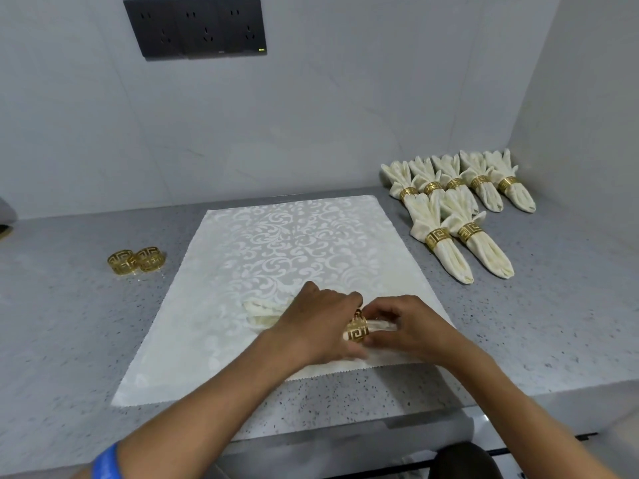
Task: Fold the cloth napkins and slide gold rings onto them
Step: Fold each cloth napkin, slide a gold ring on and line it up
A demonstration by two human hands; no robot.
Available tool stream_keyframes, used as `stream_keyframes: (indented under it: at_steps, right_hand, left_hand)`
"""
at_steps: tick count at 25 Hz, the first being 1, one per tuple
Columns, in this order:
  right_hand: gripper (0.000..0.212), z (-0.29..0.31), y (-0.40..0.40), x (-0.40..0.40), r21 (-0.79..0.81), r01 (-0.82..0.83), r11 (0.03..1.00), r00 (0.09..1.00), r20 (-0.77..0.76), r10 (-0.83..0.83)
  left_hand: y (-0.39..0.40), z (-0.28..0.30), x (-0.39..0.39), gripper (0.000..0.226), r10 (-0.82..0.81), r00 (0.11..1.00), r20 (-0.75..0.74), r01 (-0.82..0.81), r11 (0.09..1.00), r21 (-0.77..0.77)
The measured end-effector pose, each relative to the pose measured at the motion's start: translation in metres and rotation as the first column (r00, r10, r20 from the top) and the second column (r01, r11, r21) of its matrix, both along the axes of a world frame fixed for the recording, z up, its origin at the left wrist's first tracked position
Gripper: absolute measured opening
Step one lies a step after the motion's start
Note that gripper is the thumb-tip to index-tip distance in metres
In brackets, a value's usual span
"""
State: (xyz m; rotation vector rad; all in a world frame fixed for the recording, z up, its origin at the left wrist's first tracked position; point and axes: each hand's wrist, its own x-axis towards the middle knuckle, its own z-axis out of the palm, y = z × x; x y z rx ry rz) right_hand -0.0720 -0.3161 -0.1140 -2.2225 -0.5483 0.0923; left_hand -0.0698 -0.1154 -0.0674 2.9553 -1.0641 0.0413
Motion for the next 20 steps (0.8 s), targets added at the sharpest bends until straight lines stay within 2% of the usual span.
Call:
stream_keyframes:
  at_steps: [5,10,16,20]
  right_hand:
    - [0.023,0.007,-0.009,0.002,0.039,0.035,0.999,0.994,-0.103,-0.031]
    - [0.019,0.004,0.000,-0.003,-0.010,0.080,0.997,0.997,-0.002,-0.080]
    - [0.015,0.002,0.001,-0.012,-0.029,0.088,0.996,0.996,0.031,-0.087]
    - [0.014,0.005,0.007,-0.023,-0.039,0.107,0.993,0.994,0.017,-0.107]
  left_hand:
    - [0.000,-0.001,0.003,0.041,0.015,0.999,-0.040,-0.018,0.998,-0.063]
    - [0.019,0.005,0.005,0.022,-0.033,0.999,0.033,0.032,0.998,0.051]
    - [0.031,0.007,0.012,0.028,-0.099,0.986,0.134,0.074,0.981,0.182]
    - [0.032,0.005,0.011,0.027,-0.117,0.982,0.150,0.080,0.969,0.233]
